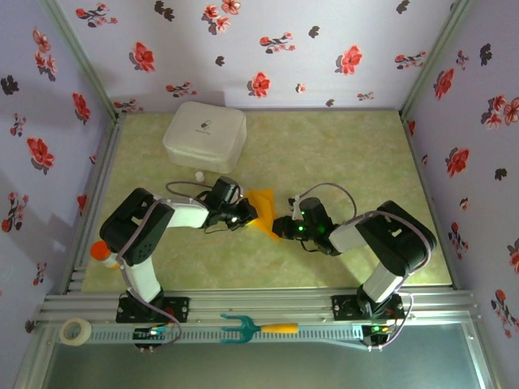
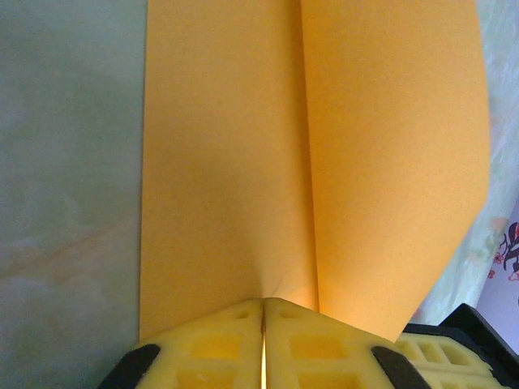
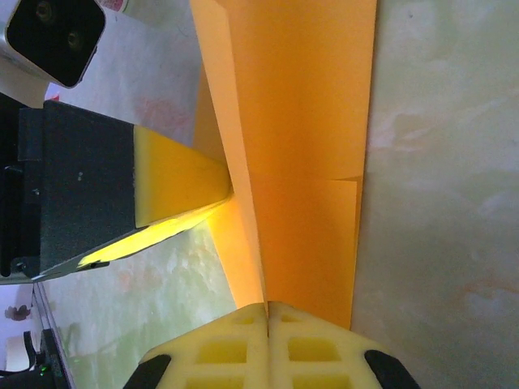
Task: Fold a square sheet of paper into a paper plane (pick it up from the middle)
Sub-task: Fourth fold the wing at the center of the table.
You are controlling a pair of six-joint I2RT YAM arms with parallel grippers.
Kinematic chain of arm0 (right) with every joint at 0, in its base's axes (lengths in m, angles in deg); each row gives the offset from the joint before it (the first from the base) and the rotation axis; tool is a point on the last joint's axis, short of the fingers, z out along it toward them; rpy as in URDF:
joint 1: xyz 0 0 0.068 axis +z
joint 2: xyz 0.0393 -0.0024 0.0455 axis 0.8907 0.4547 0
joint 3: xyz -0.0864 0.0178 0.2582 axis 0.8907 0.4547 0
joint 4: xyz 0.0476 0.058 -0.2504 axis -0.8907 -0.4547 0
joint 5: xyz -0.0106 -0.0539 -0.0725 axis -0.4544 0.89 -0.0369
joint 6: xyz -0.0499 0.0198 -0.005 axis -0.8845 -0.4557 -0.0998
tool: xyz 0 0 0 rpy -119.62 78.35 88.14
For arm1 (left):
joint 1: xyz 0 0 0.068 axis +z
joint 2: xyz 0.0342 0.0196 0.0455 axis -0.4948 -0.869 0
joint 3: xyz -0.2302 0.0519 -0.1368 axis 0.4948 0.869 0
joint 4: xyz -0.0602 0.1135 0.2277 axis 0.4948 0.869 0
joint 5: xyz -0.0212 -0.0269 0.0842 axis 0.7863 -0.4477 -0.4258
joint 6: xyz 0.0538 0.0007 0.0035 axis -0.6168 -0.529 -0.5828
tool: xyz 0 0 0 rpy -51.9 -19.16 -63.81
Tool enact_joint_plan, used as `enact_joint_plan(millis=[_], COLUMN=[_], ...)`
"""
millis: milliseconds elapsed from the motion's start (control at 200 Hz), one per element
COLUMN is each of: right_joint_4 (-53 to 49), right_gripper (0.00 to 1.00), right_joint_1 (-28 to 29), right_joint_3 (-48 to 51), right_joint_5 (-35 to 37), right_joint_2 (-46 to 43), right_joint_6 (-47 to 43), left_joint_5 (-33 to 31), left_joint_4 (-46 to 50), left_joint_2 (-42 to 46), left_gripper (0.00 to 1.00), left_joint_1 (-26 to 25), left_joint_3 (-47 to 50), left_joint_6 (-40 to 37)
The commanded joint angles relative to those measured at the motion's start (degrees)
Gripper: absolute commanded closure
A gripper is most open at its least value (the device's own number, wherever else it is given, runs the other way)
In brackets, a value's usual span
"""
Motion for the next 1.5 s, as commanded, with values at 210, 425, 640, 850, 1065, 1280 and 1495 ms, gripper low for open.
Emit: enact_joint_plan(millis=[210, 425, 640, 850, 1065, 1280, 1495], right_joint_4=[1.92, 2.73, 2.92, 3.14, 3.12, 2.82, 2.56], right_gripper=[0.95, 0.95, 0.95, 0.97, 0.98, 0.98, 0.98], right_joint_1=[-1.11, -1.59, -1.82, -2.34, -2.77, -3.13, -3.70], right_joint_3=[1.56, 1.97, 1.48, 1.34, 1.09, 0.82, 0.73], right_joint_5=[-0.60, -0.70, -1.31, -1.25, -2.10, -3.07, -3.81], right_joint_2=[0.94, 1.01, 2.68, 4.23, 4.80, 4.91, 5.15], right_joint_6=[2.03, 2.47, 3.11, 4.15, 4.82, 4.96, 5.47], left_joint_5=[-1.33, -1.39, -1.23, -1.33, -1.35, -0.45, 2.88], left_joint_4=[3.56, 3.46, 3.46, 3.93, 4.08, 2.06, -2.51], left_joint_2=[-0.62, -0.48, -0.41, 0.23, 1.48, 4.42, 3.81], left_gripper=[0.90, 0.90, 0.90, 0.89, 0.88, 0.84, 0.86], left_joint_1=[-0.35, -0.41, -0.39, -0.36, -0.35, -0.36, -0.34], left_joint_3=[0.25, 0.24, 0.10, -0.15, -0.77, -1.88, -2.83], left_joint_6=[-1.29, -1.24, -1.20, -1.50, -2.25, -3.88, -4.85])
